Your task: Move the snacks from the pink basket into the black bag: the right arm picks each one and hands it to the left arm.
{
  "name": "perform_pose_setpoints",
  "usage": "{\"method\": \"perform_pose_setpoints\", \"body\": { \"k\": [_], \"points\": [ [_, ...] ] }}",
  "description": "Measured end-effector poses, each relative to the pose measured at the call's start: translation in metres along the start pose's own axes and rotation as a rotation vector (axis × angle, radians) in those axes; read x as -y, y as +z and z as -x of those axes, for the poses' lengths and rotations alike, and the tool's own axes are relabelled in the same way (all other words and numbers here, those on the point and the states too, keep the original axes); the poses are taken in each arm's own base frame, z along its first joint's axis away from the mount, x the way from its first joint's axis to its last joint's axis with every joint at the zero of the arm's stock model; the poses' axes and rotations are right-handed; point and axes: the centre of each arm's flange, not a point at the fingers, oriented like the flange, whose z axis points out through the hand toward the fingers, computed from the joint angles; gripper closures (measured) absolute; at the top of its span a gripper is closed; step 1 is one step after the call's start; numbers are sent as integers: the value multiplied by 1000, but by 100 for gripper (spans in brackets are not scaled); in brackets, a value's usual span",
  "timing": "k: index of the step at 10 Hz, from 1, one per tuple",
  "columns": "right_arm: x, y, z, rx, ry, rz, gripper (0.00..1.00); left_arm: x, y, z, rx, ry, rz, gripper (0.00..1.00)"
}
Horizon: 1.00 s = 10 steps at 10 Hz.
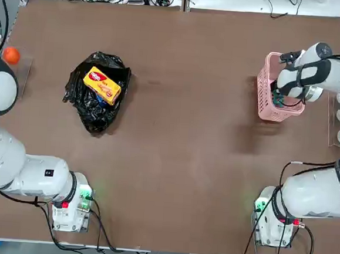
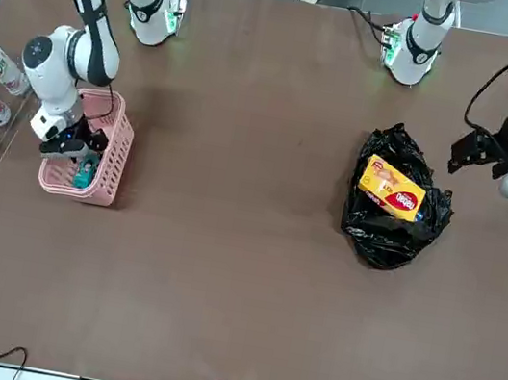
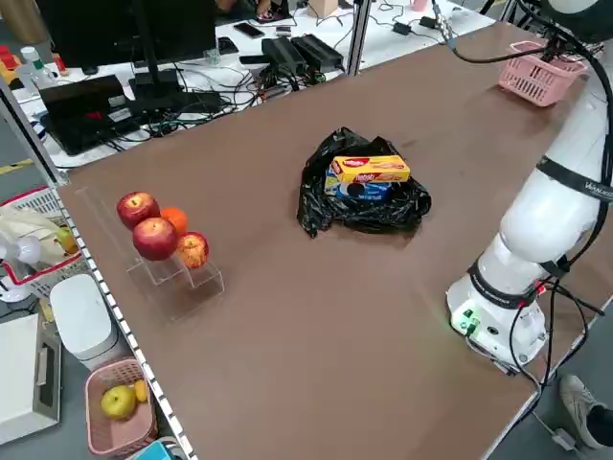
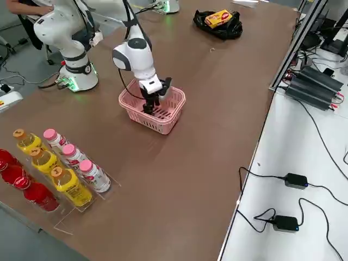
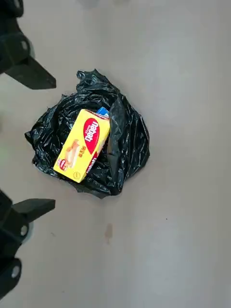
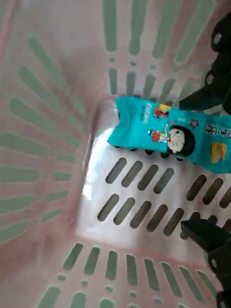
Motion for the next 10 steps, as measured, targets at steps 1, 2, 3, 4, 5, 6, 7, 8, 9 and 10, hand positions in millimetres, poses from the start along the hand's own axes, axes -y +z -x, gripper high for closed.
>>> {"method": "perform_pose_setpoints", "body": {
  "k": [1, 2, 3, 4, 5, 6, 7, 8, 9, 10],
  "points": [
    [1, 2, 0, 0, 12, 0, 0, 0, 0, 0, 0, 0, 0, 0],
    [1, 5, 1, -5, 18, 4, 0, 0, 0, 0, 0, -1, 0, 0],
    [2, 10, 2, -11, 21, 8, 0, 0, 0, 0, 0, -1, 0, 0],
    [3, 15, 4, -11, 24, 10, 0, 0, 0, 0, 0, -1, 0, 0],
    [5, 20, 5, -11, 27, 12, 0, 0, 0, 0, 0, -2, 0, 0],
    [8, 25, 5, -20, 29, 16, 0, 1, 0, 0, 0, -5, 0, 0],
    [11, 29, 6, -26, 28, 19, 2, 5, 0, -1, 0, -11, 0, 0],
    [12, 32, 7, -28, 28, 21, 3, 8, 0, -1, 0, -17, 0, 0],
    [12, 33, 7, -30, 28, 22, 4, 9, 0, -2, 0, -19, 0, 0],
    [12, 33, 7, -30, 29, 22, 4, 9, 0, -2, 0, -19, 0, 0]
  ]
}}
